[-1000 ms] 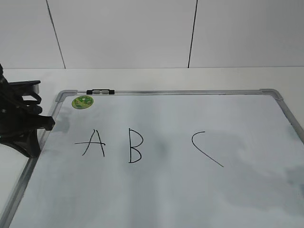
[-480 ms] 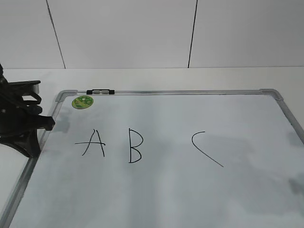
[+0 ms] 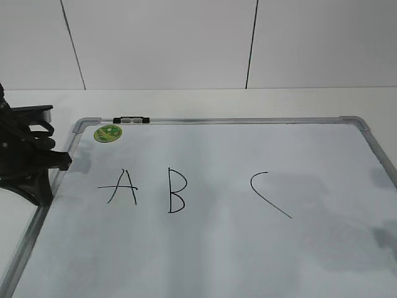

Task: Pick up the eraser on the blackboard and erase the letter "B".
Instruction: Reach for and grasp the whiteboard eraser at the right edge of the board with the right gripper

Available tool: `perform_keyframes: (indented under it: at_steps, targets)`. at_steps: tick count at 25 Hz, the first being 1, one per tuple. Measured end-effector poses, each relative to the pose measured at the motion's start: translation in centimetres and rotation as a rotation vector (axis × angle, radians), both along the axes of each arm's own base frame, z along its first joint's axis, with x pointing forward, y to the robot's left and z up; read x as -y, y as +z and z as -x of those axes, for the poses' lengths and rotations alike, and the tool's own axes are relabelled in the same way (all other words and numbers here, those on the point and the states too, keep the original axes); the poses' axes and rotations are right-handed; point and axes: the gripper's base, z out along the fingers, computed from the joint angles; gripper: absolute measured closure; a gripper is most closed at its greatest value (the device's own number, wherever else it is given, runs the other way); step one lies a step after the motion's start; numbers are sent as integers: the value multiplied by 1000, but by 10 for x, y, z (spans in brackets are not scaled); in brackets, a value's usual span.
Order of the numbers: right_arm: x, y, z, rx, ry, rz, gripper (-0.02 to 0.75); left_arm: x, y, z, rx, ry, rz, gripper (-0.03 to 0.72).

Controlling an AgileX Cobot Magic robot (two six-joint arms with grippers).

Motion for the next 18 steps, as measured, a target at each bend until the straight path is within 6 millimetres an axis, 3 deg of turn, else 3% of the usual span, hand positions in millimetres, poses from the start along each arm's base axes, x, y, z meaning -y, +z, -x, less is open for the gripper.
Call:
perform_keyframes:
  at_steps: [18]
  targets:
    - [-1, -33, -24, -228, -3, -15, 146, 0, 0, 0, 0, 0, 0, 657]
